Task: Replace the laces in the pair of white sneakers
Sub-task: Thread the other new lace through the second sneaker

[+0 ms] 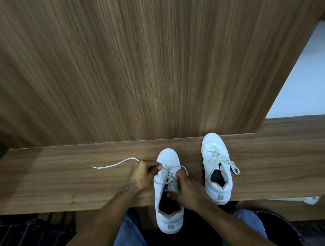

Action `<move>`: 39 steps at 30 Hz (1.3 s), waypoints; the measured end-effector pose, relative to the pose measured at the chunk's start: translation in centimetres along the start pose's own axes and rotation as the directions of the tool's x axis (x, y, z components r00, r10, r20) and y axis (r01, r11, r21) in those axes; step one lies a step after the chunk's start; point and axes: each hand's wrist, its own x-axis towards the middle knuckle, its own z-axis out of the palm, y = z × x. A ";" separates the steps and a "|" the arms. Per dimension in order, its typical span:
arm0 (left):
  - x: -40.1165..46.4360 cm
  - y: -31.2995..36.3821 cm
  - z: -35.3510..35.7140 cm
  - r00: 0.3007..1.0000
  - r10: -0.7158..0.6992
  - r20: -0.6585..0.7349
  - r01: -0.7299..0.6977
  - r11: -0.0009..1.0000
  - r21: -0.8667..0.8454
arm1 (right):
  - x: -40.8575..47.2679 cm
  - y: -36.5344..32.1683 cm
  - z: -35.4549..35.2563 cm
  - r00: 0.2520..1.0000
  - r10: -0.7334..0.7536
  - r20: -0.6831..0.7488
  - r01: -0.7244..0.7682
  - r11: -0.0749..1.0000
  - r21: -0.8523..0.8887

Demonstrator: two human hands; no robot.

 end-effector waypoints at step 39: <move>-2.7 2.0 4.3 0.997 0.081 0.006 -0.076 0.897 0.436 | 1.9 3.6 1.4 1.000 0.020 -0.004 -0.017 0.936 0.350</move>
